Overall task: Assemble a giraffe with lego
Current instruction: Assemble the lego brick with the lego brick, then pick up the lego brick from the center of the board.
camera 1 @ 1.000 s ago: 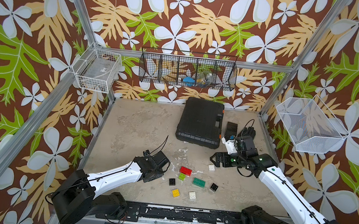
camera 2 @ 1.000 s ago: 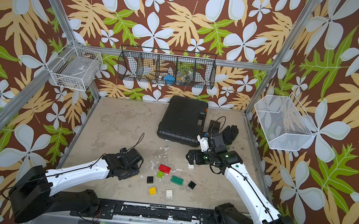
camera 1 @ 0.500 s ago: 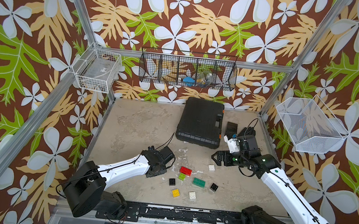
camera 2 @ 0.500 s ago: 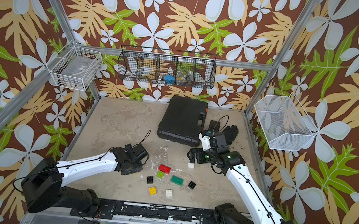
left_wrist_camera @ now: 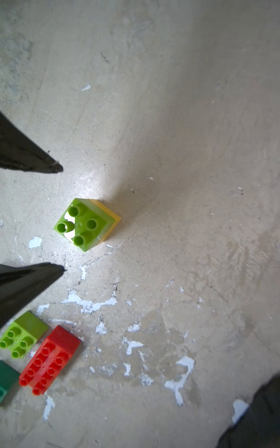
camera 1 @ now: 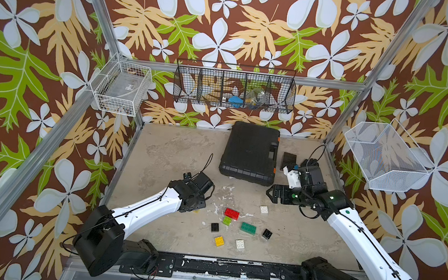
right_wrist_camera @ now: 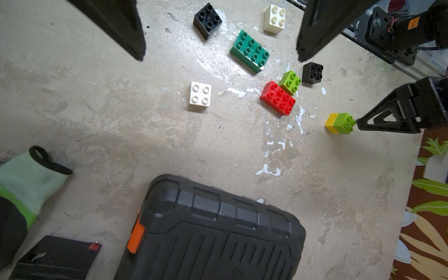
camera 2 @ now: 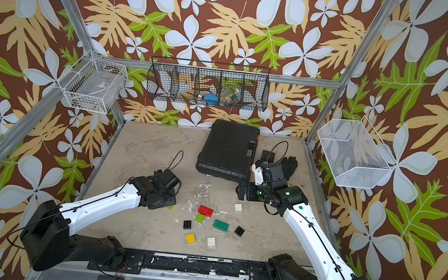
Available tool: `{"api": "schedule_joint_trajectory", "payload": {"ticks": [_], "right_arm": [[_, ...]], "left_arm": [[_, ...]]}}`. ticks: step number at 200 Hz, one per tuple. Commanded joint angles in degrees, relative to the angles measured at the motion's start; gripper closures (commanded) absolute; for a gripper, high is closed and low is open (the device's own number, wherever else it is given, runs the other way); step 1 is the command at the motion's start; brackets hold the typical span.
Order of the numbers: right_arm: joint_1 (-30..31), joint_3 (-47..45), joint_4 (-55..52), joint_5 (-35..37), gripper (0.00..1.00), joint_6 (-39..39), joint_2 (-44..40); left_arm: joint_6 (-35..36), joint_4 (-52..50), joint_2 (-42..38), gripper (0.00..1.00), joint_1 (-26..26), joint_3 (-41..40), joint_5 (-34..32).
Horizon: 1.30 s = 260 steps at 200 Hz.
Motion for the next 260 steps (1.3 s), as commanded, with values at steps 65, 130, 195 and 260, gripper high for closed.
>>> {"api": "schedule_joint_trajectory", "payload": {"ticks": [65, 130, 195, 260], "right_arm": [[14.5, -14.7, 6.7, 4.8, 0.0, 15.6, 3.9], [9.7, -9.1, 10.1, 6.4, 0.05, 4.8, 17.4], [7.4, -8.7, 12.5, 4.6, 0.1, 0.5, 24.4], [5.2, -8.4, 15.0, 2.8, 0.25, -1.5, 27.6]], "left_arm": [[7.9, 7.8, -4.1, 0.13, 0.6, -3.0, 7.4], [10.2, 13.7, -4.8, 0.14, 0.6, -5.3, 10.9], [10.6, 15.5, -2.3, 0.14, 0.6, -5.1, 11.4], [10.0, 15.5, -1.7, 0.16, 0.6, -5.2, 10.8]]}}
